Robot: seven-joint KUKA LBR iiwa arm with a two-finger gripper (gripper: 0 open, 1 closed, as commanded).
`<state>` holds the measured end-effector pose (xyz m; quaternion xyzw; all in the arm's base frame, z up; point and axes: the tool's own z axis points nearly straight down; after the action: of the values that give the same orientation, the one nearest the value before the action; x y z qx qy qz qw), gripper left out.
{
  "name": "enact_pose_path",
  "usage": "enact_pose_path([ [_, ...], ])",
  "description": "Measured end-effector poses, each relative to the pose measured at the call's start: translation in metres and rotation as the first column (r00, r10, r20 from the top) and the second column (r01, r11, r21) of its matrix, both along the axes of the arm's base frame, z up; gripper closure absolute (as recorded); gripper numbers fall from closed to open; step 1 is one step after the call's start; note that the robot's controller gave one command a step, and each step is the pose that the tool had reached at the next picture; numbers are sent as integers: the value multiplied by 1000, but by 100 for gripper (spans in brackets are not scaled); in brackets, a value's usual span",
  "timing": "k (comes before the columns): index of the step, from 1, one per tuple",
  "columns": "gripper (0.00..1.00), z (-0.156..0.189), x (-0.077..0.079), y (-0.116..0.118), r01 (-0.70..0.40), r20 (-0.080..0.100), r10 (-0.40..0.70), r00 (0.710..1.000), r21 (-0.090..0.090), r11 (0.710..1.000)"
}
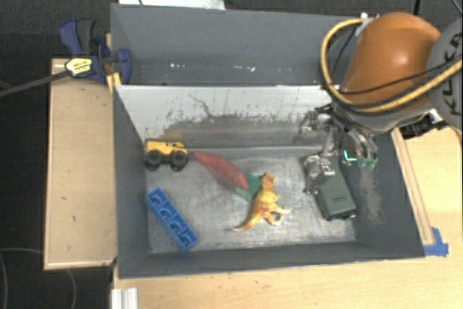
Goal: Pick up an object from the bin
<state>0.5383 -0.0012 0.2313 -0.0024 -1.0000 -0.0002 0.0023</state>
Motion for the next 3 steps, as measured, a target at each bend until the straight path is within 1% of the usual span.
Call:
enact_pose_path([
  [1,0,4,2,0,0,8,0,1000,0,1000],
  [2,0,-36,14,2,49,16,-49,999,1,999],
  [3,100,-147,27,30,-214,1,214,977,-13,977],
])
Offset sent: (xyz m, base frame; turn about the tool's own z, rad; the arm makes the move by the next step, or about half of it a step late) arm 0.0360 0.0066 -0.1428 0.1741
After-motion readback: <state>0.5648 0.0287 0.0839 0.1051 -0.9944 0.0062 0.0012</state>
